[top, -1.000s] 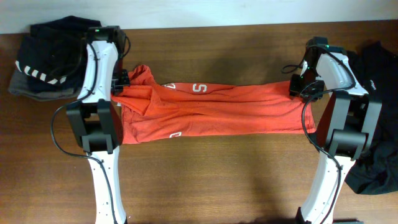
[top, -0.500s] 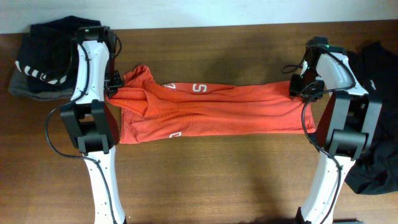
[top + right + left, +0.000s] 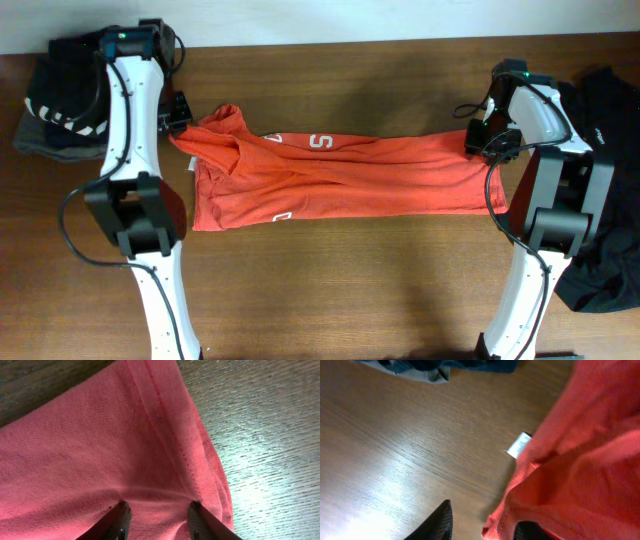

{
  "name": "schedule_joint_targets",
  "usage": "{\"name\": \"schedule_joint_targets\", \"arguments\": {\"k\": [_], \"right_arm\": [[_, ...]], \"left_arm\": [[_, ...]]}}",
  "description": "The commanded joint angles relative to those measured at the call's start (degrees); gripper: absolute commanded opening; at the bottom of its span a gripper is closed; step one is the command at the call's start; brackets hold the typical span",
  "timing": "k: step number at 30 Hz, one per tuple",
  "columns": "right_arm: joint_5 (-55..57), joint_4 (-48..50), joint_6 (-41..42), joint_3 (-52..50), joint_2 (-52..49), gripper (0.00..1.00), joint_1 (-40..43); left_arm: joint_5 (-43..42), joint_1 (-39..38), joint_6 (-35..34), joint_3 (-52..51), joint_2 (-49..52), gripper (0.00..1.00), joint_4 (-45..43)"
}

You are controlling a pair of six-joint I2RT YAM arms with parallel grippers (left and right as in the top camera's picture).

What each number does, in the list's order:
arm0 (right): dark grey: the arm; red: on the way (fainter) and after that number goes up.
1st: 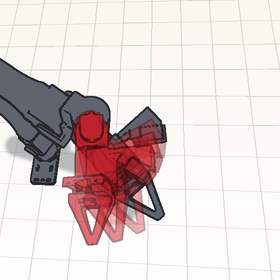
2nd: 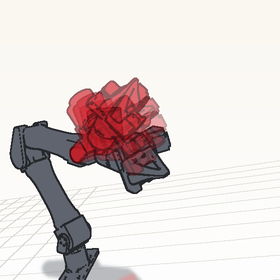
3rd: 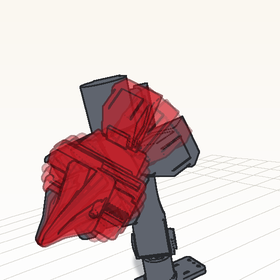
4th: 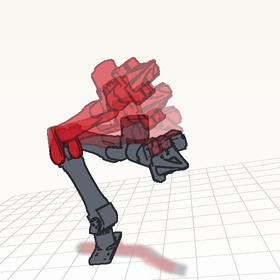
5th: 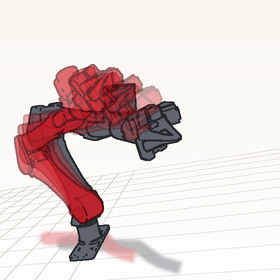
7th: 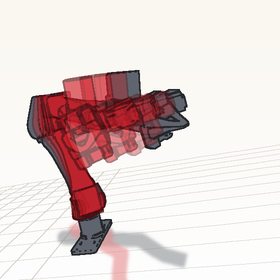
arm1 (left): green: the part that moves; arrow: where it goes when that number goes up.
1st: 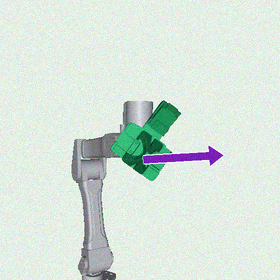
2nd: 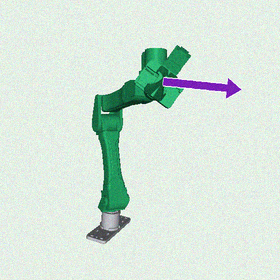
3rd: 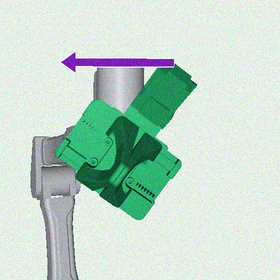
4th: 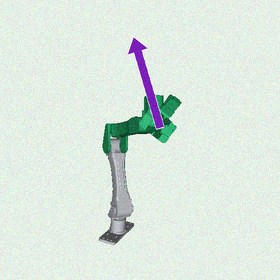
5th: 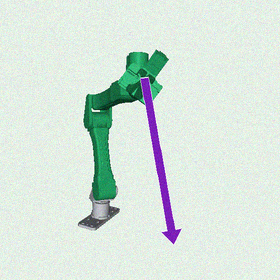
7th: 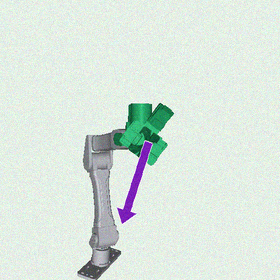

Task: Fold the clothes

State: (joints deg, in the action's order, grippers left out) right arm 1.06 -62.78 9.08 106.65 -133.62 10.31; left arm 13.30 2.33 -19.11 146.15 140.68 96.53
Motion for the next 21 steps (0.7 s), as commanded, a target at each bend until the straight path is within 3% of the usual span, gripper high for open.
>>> {"name": "schedule_joint_targets", "arguments": {"k": [1, 5, 11, 16, 21], "right_arm": [[-0.8, 1.7, 0.4, -1.7, -1.8, 0.43, 0.5], [-0.8, 1.7, 0.4, -1.7, -1.8, 0.43, 0.5], [-0.8, 2.0, 0.4, -1.7, -1.8, 0.43, 0.5], [-0.9, 2.3, 0.4, -1.7, -1.8, 0.43, 0.5], [-0.9, 3.0, 0.4, -1.7, -1.8, 0.43, 0.5]], "left_arm": [[-2.0, -1.8, -0.1, 1.4, -3.5, 0.48, 0.2], [-1.9, -3.8, -0.1, 1.3, -3.5, 0.62, 0.2], [-1.9, -4.4, 0.1, 1.3, -3.5, 0.70, 0.2], [-2.0, -4.4, 0.0, 1.3, -3.5, 0.69, -0.6], [-8.9, -4.6, 0.1, 1.1, -1.9, 0.53, -5.6]]}}
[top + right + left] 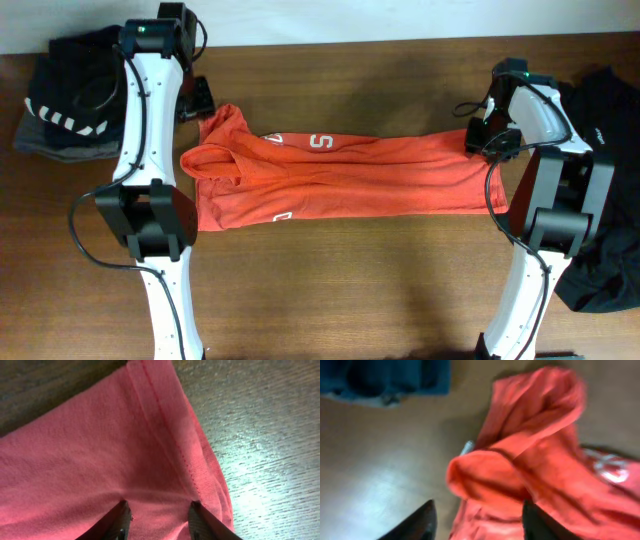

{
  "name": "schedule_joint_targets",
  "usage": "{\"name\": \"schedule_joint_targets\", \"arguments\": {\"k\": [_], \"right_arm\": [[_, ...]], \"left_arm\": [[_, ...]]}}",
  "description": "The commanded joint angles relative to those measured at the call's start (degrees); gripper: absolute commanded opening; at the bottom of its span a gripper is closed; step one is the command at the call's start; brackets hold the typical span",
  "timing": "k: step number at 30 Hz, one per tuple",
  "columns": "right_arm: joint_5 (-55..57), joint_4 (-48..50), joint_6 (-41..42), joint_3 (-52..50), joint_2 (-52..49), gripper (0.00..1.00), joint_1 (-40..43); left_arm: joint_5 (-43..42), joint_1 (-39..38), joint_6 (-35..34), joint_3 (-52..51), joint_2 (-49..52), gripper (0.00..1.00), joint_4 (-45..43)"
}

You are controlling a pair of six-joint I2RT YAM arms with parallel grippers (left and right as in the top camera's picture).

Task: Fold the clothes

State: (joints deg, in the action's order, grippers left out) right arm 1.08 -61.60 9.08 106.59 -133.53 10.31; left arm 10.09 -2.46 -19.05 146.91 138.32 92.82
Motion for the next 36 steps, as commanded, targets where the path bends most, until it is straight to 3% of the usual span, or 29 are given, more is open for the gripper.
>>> {"name": "schedule_joint_targets", "arguments": {"k": [1, 5, 13, 24, 36], "right_arm": [[-1.1, 1.7, 0.4, -1.7, -1.9, 0.43, 0.5], [-1.3, 1.0, 0.4, -1.7, -1.9, 0.43, 0.5], [-1.3, 1.0, 0.4, -1.7, -1.9, 0.43, 0.5], [-1.3, 1.0, 0.4, -1.7, -1.9, 0.43, 0.5], [-1.3, 1.0, 0.4, -1.7, -1.9, 0.43, 0.5]], "left_arm": [[-9.8, -0.2, 0.6, 0.3, 1.6, 0.53, -3.6], [-14.9, -1.6, 0.3, 0.3, 4.6, 0.59, -1.4], [-14.8, -5.3, -6.4, 0.3, 8.7, 0.59, 1.7], [-14.8, -6.0, -7.3, 0.3, 12.7, 0.58, 2.9], [-9.5, -5.6, -11.8, 0.5, 12.7, 0.55, 3.5]]}}
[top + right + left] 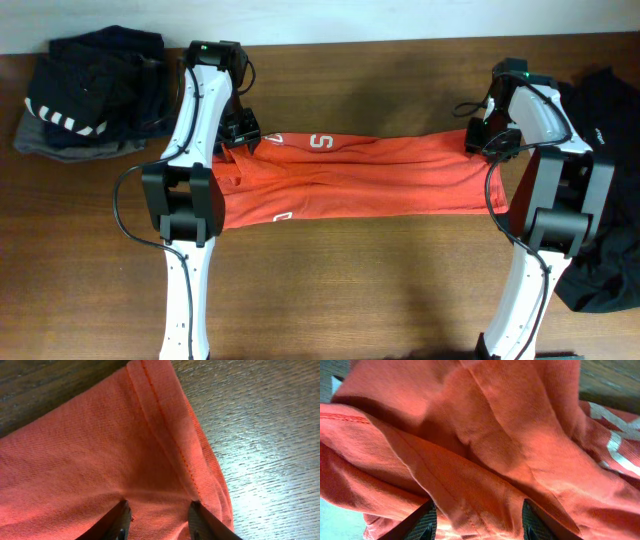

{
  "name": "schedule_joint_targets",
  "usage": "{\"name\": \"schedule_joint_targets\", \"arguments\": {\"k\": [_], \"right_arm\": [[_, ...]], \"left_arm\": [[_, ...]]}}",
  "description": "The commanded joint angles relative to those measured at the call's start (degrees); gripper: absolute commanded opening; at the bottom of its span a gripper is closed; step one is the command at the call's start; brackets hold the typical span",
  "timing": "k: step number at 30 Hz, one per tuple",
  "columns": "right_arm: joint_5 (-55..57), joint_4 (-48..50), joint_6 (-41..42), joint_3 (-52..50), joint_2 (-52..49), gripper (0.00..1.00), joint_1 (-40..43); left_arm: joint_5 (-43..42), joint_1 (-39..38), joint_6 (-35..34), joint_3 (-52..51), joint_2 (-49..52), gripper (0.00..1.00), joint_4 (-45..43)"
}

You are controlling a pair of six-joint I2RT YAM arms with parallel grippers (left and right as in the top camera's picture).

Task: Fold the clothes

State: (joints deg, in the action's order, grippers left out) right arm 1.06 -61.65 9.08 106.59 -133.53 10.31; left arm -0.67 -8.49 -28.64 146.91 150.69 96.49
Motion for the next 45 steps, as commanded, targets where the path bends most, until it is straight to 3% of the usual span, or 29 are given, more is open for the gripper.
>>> {"name": "schedule_joint_targets", "arguments": {"k": [1, 6, 8, 10, 11, 15, 24, 32, 42, 45], "right_arm": [[-1.3, 1.0, 0.4, -1.7, -1.9, 0.43, 0.5], [-1.3, 1.0, 0.4, -1.7, -1.9, 0.43, 0.5], [-1.3, 1.0, 0.2, -1.7, -1.9, 0.43, 0.5], [-1.3, 1.0, 0.2, -1.7, -1.9, 0.43, 0.5], [-1.3, 1.0, 0.2, -1.7, -1.9, 0.43, 0.5], [-1.3, 0.8, 0.2, -1.7, -1.9, 0.43, 0.5], [-1.2, 0.6, 0.2, -1.7, -1.9, 0.43, 0.5], [-1.2, 1.3, 0.2, -1.7, -1.9, 0.43, 0.5], [-1.3, 1.4, 0.2, -1.7, -1.9, 0.43, 0.5], [-1.3, 1.4, 0.2, -1.7, -1.9, 0.43, 0.5]], "left_arm": [[0.9, 0.4, -2.2, 0.5, 0.4, 0.55, -0.5], [0.4, 0.3, -2.2, 0.5, 0.4, 0.53, -1.0], [0.4, 0.3, -2.2, 0.5, 0.4, 0.38, -0.5], [0.3, 0.3, -1.7, 0.5, 0.4, 0.06, 0.3], [-0.5, 0.3, -0.2, 0.5, 0.4, 0.01, 0.3], [-8.7, 0.3, 5.2, 0.5, 0.3, 0.01, 0.3], [-10.0, -0.6, 6.5, -0.1, -4.0, 0.01, 0.3], [-7.9, -1.9, 6.3, -10.8, -11.1, 0.01, 0.3], [-1.2, -1.6, 6.2, -21.5, -11.5, 0.01, 0.3], [1.4, -1.5, 6.5, -21.9, -11.5, 0.11, 0.3]]}}
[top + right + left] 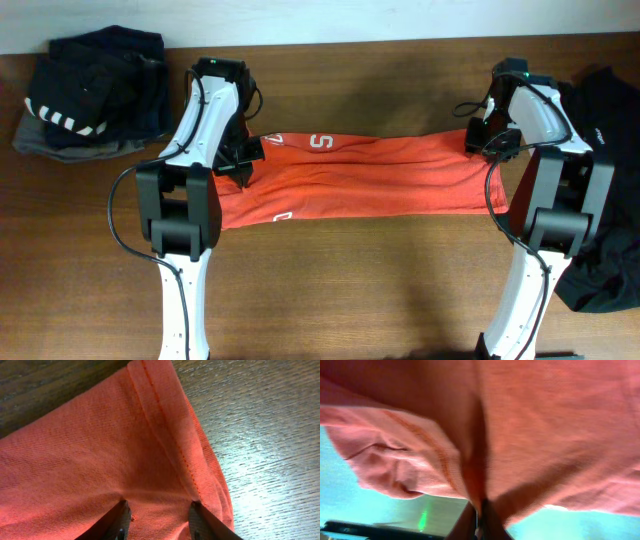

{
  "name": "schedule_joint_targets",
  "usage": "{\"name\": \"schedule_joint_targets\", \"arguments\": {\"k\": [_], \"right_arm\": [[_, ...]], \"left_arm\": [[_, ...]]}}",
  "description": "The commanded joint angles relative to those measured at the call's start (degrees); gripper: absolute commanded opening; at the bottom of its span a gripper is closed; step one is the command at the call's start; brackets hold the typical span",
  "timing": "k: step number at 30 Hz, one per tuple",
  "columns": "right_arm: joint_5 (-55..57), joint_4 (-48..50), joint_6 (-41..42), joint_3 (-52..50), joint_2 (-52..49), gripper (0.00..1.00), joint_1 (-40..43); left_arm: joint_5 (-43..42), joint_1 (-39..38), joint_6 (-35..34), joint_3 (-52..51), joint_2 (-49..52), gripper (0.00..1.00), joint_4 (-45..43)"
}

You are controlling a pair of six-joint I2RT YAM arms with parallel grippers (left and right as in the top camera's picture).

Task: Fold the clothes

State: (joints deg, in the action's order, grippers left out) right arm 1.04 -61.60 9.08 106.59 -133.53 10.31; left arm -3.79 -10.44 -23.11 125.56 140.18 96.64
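Note:
The orange shirt [380, 175] lies stretched left to right across the wooden table [350, 290], with white print near its far edge. My left gripper [243, 162] sits on the shirt's left end. In the left wrist view it [482, 512] is shut, pinching a fold of the orange fabric [545, 435]. My right gripper [482, 140] rests on the far right corner. Its jaws [157, 507] stand apart, and the fingertips [122, 510] press into the hemmed cloth [100, 450].
A pile of dark clothes with a striped piece [85, 80] lies at the back left. More dark garments lie at the right edge [610, 110] and the front right [600, 270]. Both arm bases stand along the front.
My left gripper was open over the shirt's left end and is now shut on a fold of it, a little nearer the front. The right gripper and right hem are unchanged.
The left gripper was first at the shirt's far left tip, with the cloth reaching further left. Then it was open above the bunched collar end. Later it was open over the shirt, further right. Now it pinches the fabric. The right gripper stayed on the right corner throughout.

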Motion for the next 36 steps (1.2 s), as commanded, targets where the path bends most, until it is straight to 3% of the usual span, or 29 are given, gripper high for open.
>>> {"name": "schedule_joint_targets", "arguments": {"k": [1, 2, 3, 4, 7, 13, 18, 19, 24, 27, 28, 30, 33, 36], "right_arm": [[-1.2, 1.3, 0.2, -1.7, -1.9, 0.43, 0.5], [-1.2, 1.2, 0.2, -1.7, -1.9, 0.43, 0.5], [-1.2, 1.2, 0.2, -1.7, -1.9, 0.43, 0.5], [-1.2, 1.1, 0.2, -1.7, -1.9, 0.43, 0.5], [-1.2, 1.2, 0.2, -1.7, -1.9, 0.43, 0.5], [-1.3, 1.4, 0.3, -1.7, -1.9, 0.43, 0.7], [-7.0, 1.1, 0.4, -1.4, -1.9, 0.47, 1.5], [-7.3, 1.0, 0.4, -1.2, -1.9, 0.47, 1.9], [-10.5, -4.8, -1.8, 4.9, -1.8, 0.54, 4.3], [-15.3, -11.6, -8.9, 11.7, -1.8, 0.71, 6.2], [-15.5, -15.9, -12.2, 16.0, -1.8, 0.83, 7.6], [-15.5, -19.4, -16.8, 19.1, -1.8, 0.93, 9.3], [-15.5, -21.8, -22.8, 19.8, -1.8, 1.00, 12.0], [-16.3, -22.4, -27.0, 17.4, -1.9, 0.99, 14.8]], "left_arm": [[4.7, 0.5, 1.0, -0.5, -1.0, 0.18, 0.1], [4.6, 0.5, 1.5, -0.5, -1.0, 0.34, 0.1], [4.6, 0.5, 2.3, -0.5, -1.0, 0.61, 0.1], [4.6, 0.5, 3.1, -0.5, -1.0, 0.82, 0.1], [4.7, 0.5, 4.4, -0.5, -1.0, 0.92, 0.1], [8.2, 0.5, 4.3, 3.9, -1.1, 0.92, 0.0], [8.1, 0.4, 6.5, 14.1, -1.6, 0.92, -1.4], [8.1, 0.3, 7.4, 15.3, -1.6, 0.96, -2.6], [1.5, 0.3, 7.6, 15.3, -1.3, 0.99, -8.8], [0.1, 0.0, 7.6, 13.0, -1.3, 0.99, -11.9], [0.1, -0.1, 7.6, 11.5, -1.3, 0.99, -13.6], [0.1, -0.3, 7.6, 10.2, -1.3, 0.99, -14.9], [0.1, -0.7, 7.6, 9.2, -1.3, 0.99, -15.6], [0.1, -1.2, 7.6, 9.2, -1.3, 0.99, -15.6]]}}
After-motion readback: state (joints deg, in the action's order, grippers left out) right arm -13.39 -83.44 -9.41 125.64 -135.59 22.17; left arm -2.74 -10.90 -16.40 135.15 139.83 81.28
